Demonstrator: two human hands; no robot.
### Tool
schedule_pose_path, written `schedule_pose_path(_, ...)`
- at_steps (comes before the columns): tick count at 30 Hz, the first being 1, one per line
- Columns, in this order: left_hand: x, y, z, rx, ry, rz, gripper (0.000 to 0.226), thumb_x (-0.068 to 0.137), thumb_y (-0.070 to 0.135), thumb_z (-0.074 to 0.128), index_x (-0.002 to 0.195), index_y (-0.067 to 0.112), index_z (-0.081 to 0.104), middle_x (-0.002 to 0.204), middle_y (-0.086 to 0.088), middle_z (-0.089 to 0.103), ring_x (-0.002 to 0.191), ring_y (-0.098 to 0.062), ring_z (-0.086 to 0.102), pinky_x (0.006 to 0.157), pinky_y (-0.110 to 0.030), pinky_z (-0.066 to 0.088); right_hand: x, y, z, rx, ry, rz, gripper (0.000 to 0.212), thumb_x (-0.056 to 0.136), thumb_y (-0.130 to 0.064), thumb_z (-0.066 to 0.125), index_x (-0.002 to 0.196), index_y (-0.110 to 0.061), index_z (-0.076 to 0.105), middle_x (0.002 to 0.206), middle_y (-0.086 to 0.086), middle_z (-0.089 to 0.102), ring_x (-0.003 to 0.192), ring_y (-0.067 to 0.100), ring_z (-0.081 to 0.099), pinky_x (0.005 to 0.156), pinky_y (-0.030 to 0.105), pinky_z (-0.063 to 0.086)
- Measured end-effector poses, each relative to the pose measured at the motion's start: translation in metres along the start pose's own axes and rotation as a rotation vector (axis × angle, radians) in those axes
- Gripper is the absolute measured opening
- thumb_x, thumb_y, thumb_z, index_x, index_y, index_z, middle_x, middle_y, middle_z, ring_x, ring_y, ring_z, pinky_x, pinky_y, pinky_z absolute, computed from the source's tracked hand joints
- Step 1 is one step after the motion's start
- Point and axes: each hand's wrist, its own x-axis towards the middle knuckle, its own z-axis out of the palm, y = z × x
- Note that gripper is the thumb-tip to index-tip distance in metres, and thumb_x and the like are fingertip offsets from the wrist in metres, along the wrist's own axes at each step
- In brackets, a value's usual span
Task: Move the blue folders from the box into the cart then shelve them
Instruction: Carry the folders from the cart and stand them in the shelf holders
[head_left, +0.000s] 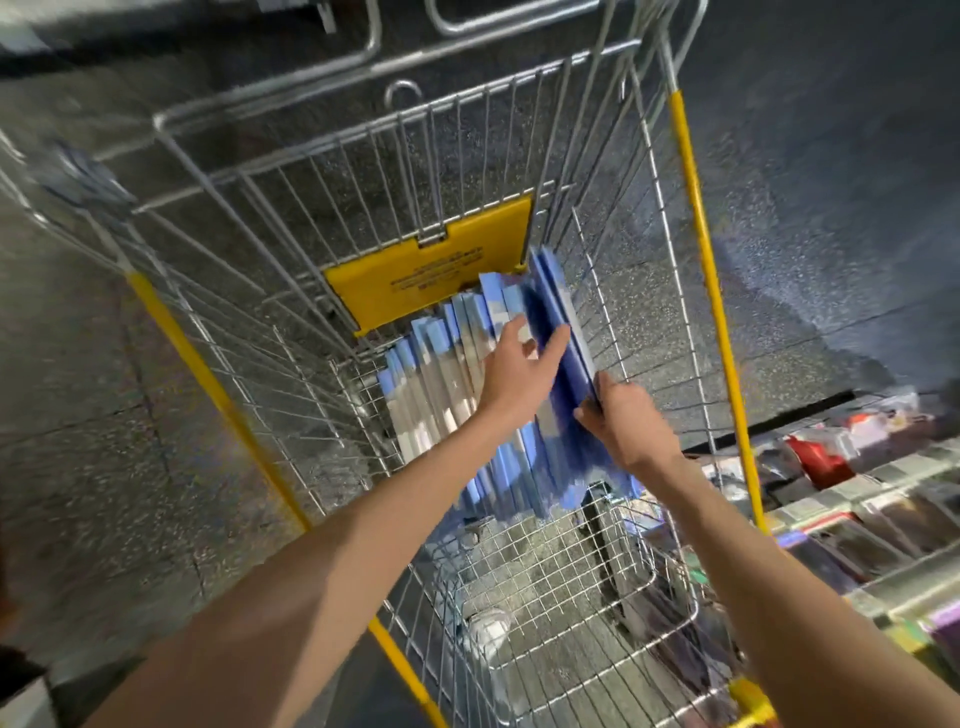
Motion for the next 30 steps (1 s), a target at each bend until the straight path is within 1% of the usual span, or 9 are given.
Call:
schedule_pose_path(3, -0.003, 0.022, 0.011, -0.046, -0.023, -0.137, 0.1, 0.076, 0.076, 0.063, 0.151, 0.018, 0.033, 0.144, -0.006, 0.05, 0.13, -0.028, 0.052, 0.106, -0.048, 0.048, -0.023, -0.006, -0.003, 0.008, 0.054, -0.059, 0.019, 0.092, -0.015, 0.059, 0.098, 0.001, 0.051, 0.09, 0.032, 0.064, 0.085, 0.046, 0.06, 0.067, 0.041, 0.036)
schedule_pose_path(5, -0.005, 0.029, 0.017, -0.018, -0.006, -0.13, 0.077, 0.087, 0.066, 0.061, 0.14, 0.012, 0.045, 0.137, -0.01, 0.057, 0.126, -0.029, 0.055, 0.102, -0.041, 0.047, -0.043, -0.008, -0.003, -0.003, 0.069, -0.085, 0.022, 0.092, -0.017, 0.06, 0.102, 0.0, 0.052, 0.09, 0.031, 0.064, 0.085, 0.046, 0.062, 0.068, 0.044, 0.043)
schedule_pose_path(8, -0.016, 0.032, 0.027, 0.103, 0.043, -0.014, 0.041, 0.103, 0.039, 0.05, 0.114, 0.001, 0.059, 0.104, -0.017, 0.066, 0.101, -0.032, 0.063, 0.072, -0.031, 0.039, -0.07, -0.005, -0.001, 0.058, 0.106, -0.138, 0.02, 0.09, -0.02, 0.063, 0.097, -0.007, 0.05, 0.083, 0.025, 0.066, 0.079, 0.044, 0.063, 0.063, 0.038, 0.042)
schedule_pose_path(12, -0.044, 0.035, 0.027, 0.238, 0.04, 0.107, 0.039, 0.106, 0.027, 0.041, 0.119, -0.007, 0.054, 0.117, -0.027, 0.062, 0.11, -0.04, 0.06, 0.078, -0.037, 0.041, -0.105, -0.001, -0.011, 0.182, 0.085, -0.242, 0.035, 0.09, -0.044, 0.063, 0.101, -0.01, 0.059, 0.08, 0.008, 0.072, 0.073, 0.028, 0.069, 0.069, 0.039, 0.056)
schedule_pose_path(16, -0.078, 0.038, 0.006, 0.345, 0.052, 0.25, 0.028, 0.105, 0.02, 0.045, 0.115, -0.001, 0.06, 0.101, -0.015, 0.063, 0.099, -0.03, 0.062, 0.066, -0.03, 0.03, -0.131, -0.005, -0.025, 0.447, 0.183, -0.223, 0.033, 0.094, -0.03, 0.068, 0.113, -0.003, 0.069, 0.105, 0.008, 0.075, 0.094, 0.01, 0.07, 0.084, 0.015, 0.054)
schedule_pose_path(19, -0.113, 0.037, -0.013, 0.312, 0.089, 0.339, 0.031, 0.104, 0.022, 0.05, 0.129, 0.006, 0.06, 0.123, -0.006, 0.065, 0.113, -0.022, 0.06, 0.081, -0.026, 0.039, -0.139, -0.003, -0.034, 0.616, 0.377, -0.146, 0.035, 0.095, -0.029, 0.066, 0.118, -0.002, 0.068, 0.112, 0.01, 0.073, 0.1, 0.012, 0.066, 0.074, -0.004, 0.039)
schedule_pose_path(23, -0.16, 0.048, -0.036, 0.261, 0.092, 0.492, 0.027, 0.102, 0.014, 0.056, 0.127, 0.008, 0.065, 0.119, -0.002, 0.066, 0.106, -0.014, 0.059, 0.077, -0.022, 0.039, -0.143, -0.013, -0.04, 0.809, 0.309, -0.137, 0.062, 0.089, -0.05, 0.067, 0.141, -0.018, 0.054, 0.144, 0.0, 0.055, 0.132, 0.013, 0.05, 0.107, 0.027, 0.042)
schedule_pose_path(26, -0.185, 0.054, -0.047, 0.204, 0.078, 0.503, 0.02, 0.099, 0.018, 0.063, 0.114, 0.007, 0.07, 0.112, -0.01, 0.072, 0.095, -0.017, 0.067, 0.079, -0.032, 0.051, -0.154, -0.023, -0.042, 0.856, 0.291, -0.179, 0.075, 0.09, -0.052, 0.065, 0.154, -0.029, 0.034, 0.159, -0.01, 0.033, 0.145, 0.011, 0.032, 0.112, 0.025, 0.027)
schedule_pose_path(30, -0.21, 0.061, -0.056, 0.112, 0.029, 0.487, 0.012, 0.094, 0.025, 0.07, 0.104, 0.018, 0.071, 0.097, 0.004, 0.074, 0.079, 0.002, 0.07, 0.068, -0.019, 0.056, -0.171, -0.026, -0.038, 0.914, 0.304, -0.242, 0.094, 0.081, -0.06, 0.07, 0.157, -0.04, 0.018, 0.165, -0.014, 0.012, 0.151, 0.004, 0.005, 0.119, 0.035, 0.019)
